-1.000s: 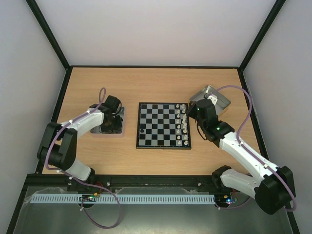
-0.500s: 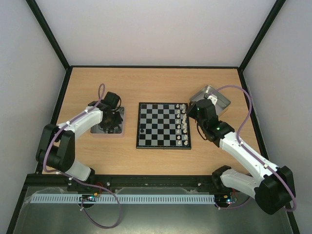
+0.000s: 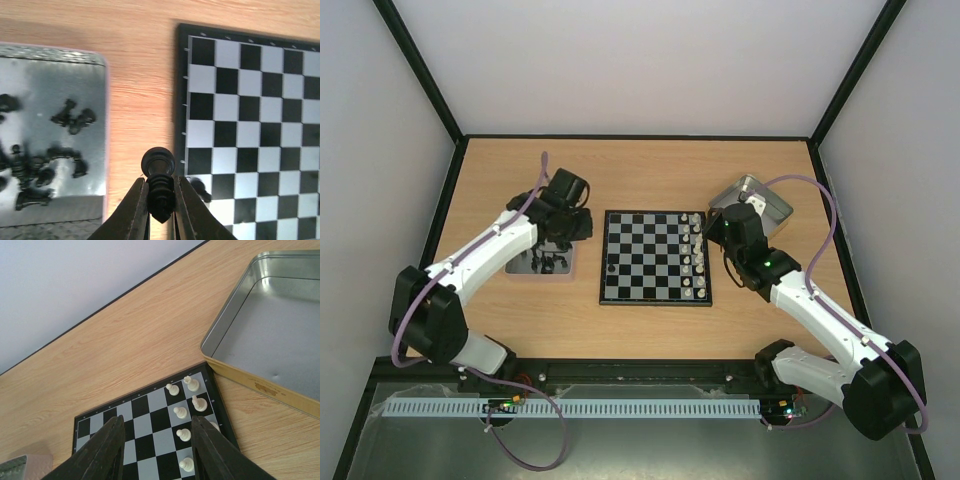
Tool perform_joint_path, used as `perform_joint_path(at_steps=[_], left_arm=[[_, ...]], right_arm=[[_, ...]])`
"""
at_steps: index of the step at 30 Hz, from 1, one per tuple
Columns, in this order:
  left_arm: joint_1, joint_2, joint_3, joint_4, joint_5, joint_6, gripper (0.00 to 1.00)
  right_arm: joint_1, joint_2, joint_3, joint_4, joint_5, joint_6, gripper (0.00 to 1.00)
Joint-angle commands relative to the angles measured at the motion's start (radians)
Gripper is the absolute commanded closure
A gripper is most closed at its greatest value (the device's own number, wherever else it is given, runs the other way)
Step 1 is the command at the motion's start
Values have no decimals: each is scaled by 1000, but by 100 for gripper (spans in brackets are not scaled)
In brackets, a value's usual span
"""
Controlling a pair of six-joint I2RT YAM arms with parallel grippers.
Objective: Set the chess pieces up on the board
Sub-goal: Pick up the chess piece from the storage box, then place the chess piece on the chessboard.
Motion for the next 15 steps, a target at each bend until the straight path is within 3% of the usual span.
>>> perform_joint_path(at_steps=[1,15], left_arm=[[-63,50,37,-7,45,-10,88],[-180,264,133,45,69,10,88]], right_arm=[[-1,-17,-15,10,27,16,63],[-1,-69,-39,-1,125,25,63]])
